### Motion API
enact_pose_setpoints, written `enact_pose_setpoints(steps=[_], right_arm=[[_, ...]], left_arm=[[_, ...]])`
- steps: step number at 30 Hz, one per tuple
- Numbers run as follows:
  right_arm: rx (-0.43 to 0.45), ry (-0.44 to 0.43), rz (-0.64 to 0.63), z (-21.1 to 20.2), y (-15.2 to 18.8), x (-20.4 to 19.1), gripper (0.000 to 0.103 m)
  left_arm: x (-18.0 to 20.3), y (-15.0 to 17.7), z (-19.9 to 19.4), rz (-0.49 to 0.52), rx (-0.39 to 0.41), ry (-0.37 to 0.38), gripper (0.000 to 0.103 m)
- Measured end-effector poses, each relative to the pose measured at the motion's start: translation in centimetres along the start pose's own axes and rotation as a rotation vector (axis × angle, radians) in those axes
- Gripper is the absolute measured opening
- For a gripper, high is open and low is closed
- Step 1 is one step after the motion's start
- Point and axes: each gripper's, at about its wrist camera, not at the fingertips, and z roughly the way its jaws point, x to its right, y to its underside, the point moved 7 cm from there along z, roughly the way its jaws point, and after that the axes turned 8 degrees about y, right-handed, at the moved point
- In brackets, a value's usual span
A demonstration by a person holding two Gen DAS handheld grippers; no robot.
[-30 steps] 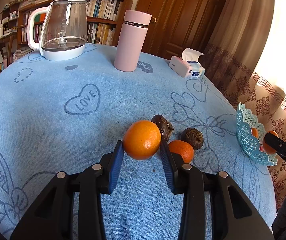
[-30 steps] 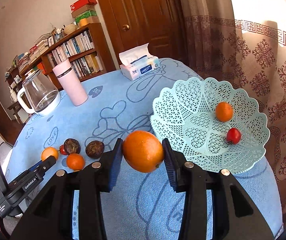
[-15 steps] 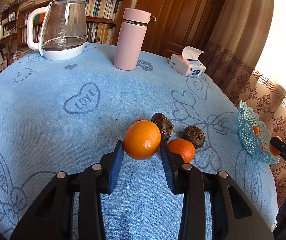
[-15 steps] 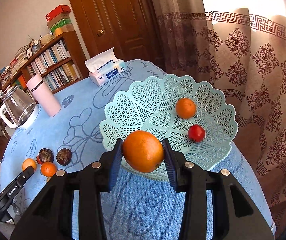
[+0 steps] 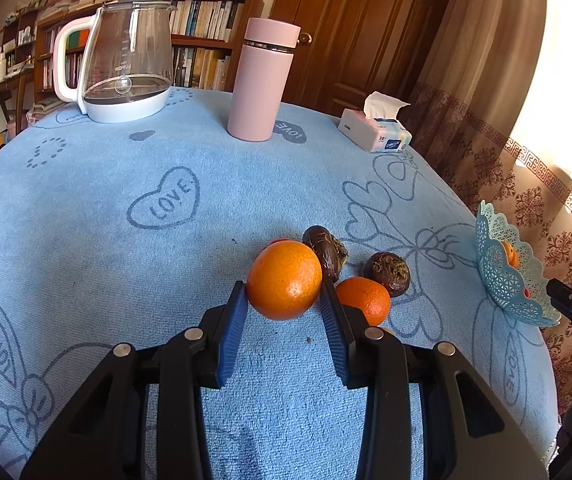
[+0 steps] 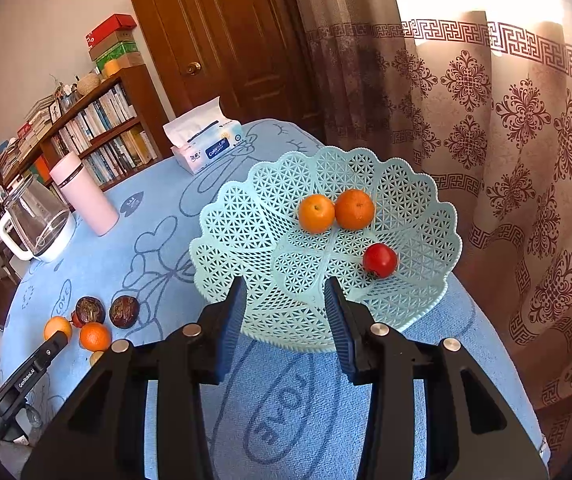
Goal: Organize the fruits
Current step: 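Grasp another large orange with the left gripper and lift it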
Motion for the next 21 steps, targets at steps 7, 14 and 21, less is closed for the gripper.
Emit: enact_pose_setpoints(steps=[7,14,21], right_arm=[[0.007,-0.005,0.006,-0.8,0.1,0.4,0.042],[0.012,0.006,0.025,-1.5,0.7,1.8,0.042],[0.02,0.014,0.033,-2.1,1.4,2.9,0.042]], left_arm=[[0.1,0.1,0.1,0.006,0.001,0.001,0.038],[0.5,0.0,0.0,0.007,-0.001,0.017,0.038],[1.7,-0.3,-0.6,0.024,0.001,0.029,0.038]])
